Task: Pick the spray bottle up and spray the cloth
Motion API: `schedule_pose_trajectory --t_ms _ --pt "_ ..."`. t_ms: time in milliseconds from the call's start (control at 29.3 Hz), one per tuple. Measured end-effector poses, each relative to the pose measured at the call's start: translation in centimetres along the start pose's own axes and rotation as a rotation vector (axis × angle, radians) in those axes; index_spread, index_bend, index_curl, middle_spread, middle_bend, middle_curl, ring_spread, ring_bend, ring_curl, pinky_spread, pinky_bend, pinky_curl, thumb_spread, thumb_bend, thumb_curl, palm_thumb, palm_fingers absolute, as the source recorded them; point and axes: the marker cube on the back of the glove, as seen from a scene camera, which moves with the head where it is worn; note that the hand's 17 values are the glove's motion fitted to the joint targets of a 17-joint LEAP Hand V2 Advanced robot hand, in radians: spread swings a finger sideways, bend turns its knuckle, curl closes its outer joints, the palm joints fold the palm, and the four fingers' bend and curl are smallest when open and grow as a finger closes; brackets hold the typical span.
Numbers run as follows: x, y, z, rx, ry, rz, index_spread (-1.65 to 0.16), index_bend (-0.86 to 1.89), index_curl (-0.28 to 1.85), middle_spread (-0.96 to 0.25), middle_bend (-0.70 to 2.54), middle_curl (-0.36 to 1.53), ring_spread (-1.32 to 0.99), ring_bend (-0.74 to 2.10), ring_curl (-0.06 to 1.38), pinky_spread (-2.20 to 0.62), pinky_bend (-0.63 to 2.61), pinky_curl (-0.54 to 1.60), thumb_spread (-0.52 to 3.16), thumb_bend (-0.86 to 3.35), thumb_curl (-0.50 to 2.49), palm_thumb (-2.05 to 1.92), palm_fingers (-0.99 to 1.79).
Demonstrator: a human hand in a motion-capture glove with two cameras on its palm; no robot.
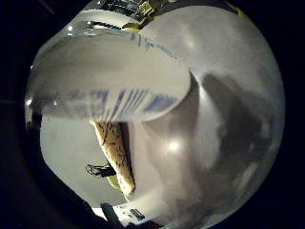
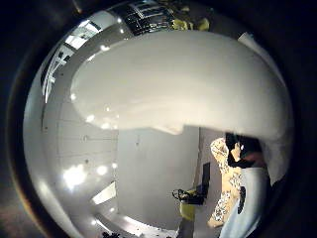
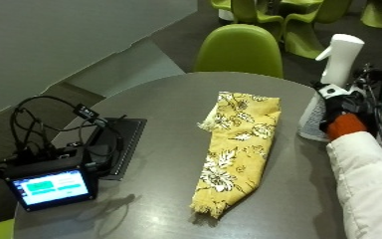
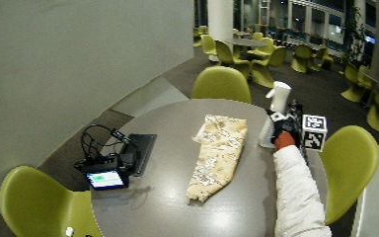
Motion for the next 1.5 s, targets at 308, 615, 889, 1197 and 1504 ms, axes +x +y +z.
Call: schedule_pose_trajectory --t_ms 308,615,889,1197,1504 --pt "-0.7 -0.2 -0.6 -0.033 0.034 -0.204 -0.27 0.29 0.35 0.0 0.53 0.43 -0.08 0.46 0.36 0.1 0.11 0.17 0.98 0.39 0.41 1.01 0.47" --pt "-8.3 2.5 0.3 -0.042 0.627 -0.603 -0.25 0.3 0.4 0.01 0.49 0.44 -0.08 0.47 0.4 0.11 0.13 0.19 0.96 0.36 0.46 1.06 0.54" --pt "-11.4 5.7 1.2 0.03 1.286 -0.863 -0.25 0.3 0.42 0.01 0.48 0.45 -0.07 0.47 0.41 0.12 0.13 0.19 0.89 0.31 0.49 1.08 0.58" --pt "-10.5 7.0 3.4 0.049 1.551 -0.944 -0.25 0.29 0.44 0.0 0.45 0.46 -0.08 0.46 0.43 0.12 0.13 0.19 0.82 0.26 0.53 1.11 0.6" --pt "-10.7 7.2 5.1 0.055 1.607 -0.931 -0.26 0.27 0.45 -0.01 0.44 0.48 -0.09 0.44 0.43 0.11 0.14 0.19 0.79 0.21 0.56 1.14 0.62"
